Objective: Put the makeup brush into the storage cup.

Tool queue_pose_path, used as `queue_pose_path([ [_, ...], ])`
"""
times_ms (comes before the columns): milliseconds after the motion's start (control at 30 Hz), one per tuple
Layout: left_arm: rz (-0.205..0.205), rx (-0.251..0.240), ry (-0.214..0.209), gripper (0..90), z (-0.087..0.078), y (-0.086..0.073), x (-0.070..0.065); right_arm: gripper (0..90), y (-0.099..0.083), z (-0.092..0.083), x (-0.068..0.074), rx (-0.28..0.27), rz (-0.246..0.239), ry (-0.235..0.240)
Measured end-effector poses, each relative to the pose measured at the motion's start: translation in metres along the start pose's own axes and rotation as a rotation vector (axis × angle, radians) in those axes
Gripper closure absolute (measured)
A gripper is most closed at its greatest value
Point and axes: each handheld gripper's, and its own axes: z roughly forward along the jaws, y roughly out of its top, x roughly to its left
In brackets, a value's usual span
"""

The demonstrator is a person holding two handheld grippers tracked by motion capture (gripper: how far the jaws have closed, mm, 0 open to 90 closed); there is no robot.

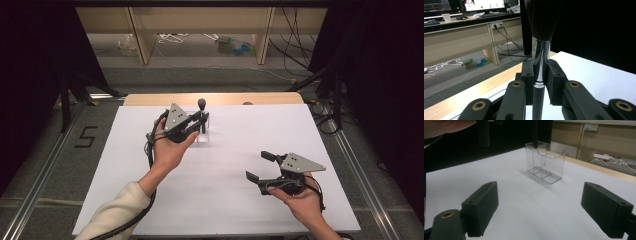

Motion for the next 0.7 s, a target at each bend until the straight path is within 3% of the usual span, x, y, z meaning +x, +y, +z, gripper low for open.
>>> queue_pose_path([
  [167,0.005,-0.004,0.007,77.5,0.0,0.002,0.002,15.3,-0.0006,0.0019,0.0003,-0.018,0.002,0.0],
  [233,0.007,-0.003,0.008,77.5,0.0006,0.0032,0.0031,15.3,0.0,-0.0002,-0.0003,0.003,-0.002,-0.004],
  [467,0.006,-0.01,0.016,77.5,0.0026,0.005,0.0068,15.4,-0.001,-0.0021,-0.0008,0.001,-0.005,-0.013],
  [533,0.01,-0.01,0.016,77.6,0.0031,0.0055,0.0072,15.4,-0.0011,-0.0045,-0.0002,0.015,0.021,-0.011],
  [700,0.016,-0.006,0.015,77.5,0.0053,0.0074,0.0081,15.4,-0.0017,-0.004,-0.0022,-0.02,0.005,-0.018],
])
